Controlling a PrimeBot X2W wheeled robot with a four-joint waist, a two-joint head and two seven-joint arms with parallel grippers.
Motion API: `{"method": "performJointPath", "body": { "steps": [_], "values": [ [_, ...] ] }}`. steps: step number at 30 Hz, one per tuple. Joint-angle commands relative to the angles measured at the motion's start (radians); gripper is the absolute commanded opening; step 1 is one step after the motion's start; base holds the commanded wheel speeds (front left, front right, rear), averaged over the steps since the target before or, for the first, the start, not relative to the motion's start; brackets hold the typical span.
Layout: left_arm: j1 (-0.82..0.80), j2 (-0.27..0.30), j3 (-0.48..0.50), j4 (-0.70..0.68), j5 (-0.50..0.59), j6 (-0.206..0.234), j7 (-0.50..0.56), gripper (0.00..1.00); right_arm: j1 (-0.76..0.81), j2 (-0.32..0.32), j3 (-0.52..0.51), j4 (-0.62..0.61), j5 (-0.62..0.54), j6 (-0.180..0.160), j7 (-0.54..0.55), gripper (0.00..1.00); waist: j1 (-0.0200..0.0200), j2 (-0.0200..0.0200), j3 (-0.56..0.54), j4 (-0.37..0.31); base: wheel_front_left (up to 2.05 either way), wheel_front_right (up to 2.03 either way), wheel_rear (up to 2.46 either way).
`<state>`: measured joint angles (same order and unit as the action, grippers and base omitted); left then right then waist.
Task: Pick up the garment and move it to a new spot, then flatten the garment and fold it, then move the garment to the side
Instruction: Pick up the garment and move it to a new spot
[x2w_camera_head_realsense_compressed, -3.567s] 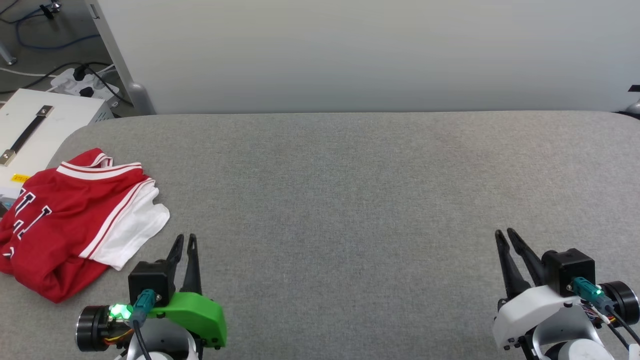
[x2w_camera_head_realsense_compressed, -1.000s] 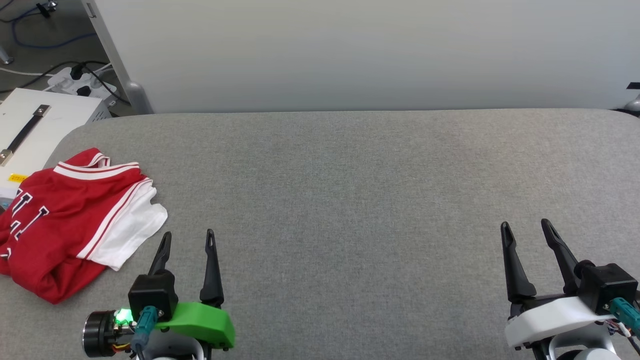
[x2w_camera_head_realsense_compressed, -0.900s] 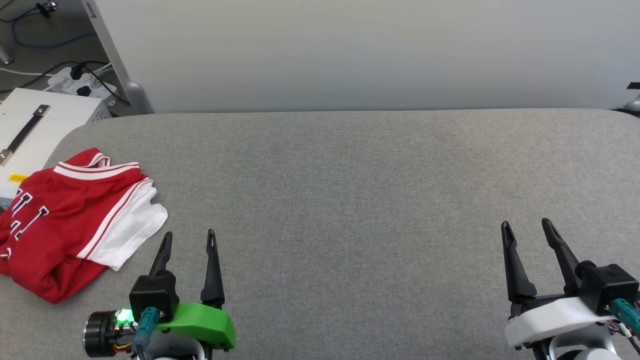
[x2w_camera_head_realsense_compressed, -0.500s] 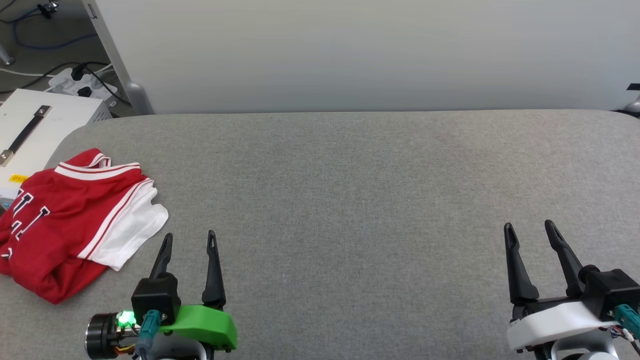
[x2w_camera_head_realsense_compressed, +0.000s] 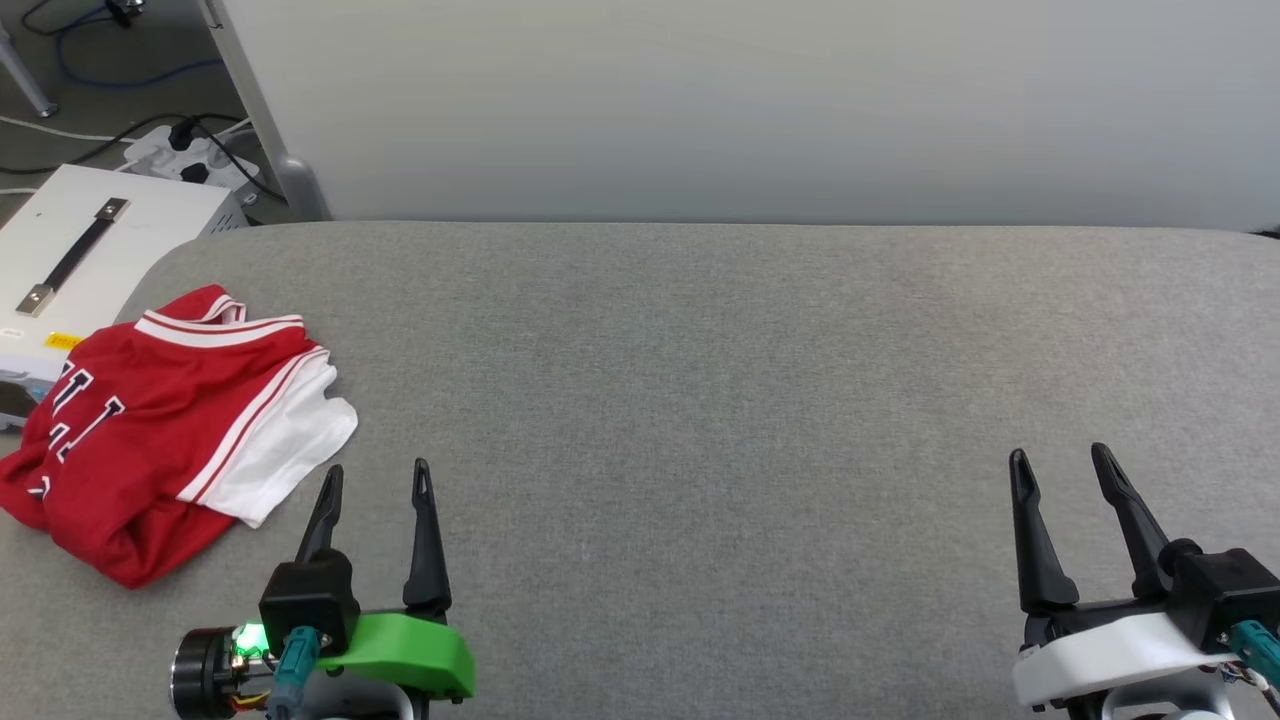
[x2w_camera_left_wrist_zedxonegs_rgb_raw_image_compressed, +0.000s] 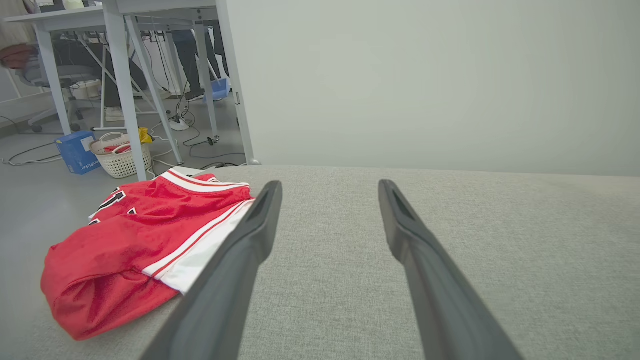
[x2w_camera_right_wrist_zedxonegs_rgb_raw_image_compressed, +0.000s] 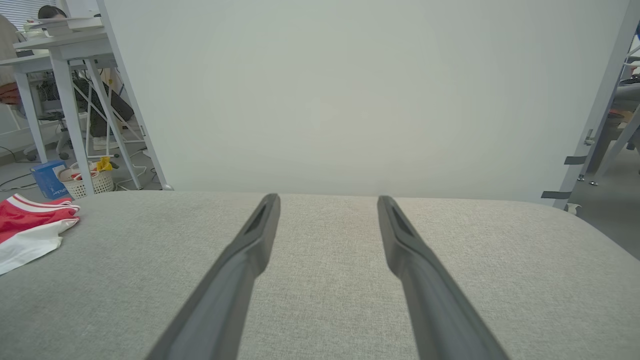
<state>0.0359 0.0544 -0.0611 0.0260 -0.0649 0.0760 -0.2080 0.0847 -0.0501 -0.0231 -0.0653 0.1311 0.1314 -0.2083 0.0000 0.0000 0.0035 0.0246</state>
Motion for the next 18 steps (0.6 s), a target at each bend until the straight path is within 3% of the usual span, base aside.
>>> {"method": "performJointPath", "body": {
  "steps": [1,18],
  "values": [
    [0.006,-0.003,0.003,0.003,-0.012,0.007,-0.011,1.0,0.013,0.0,0.005,-0.01,0.006,-0.001,-0.011,1.0,0.0,0.0,0.005,0.021,0.0,0.0,0.0],
    [-0.003,-0.004,0.047,0.007,-0.061,0.034,-0.046,1.0,-0.001,0.0,0.053,-0.035,-0.021,-0.001,-0.046,1.0,0.0,0.0,0.045,0.222,0.0,0.0,0.0]
  ]
}}
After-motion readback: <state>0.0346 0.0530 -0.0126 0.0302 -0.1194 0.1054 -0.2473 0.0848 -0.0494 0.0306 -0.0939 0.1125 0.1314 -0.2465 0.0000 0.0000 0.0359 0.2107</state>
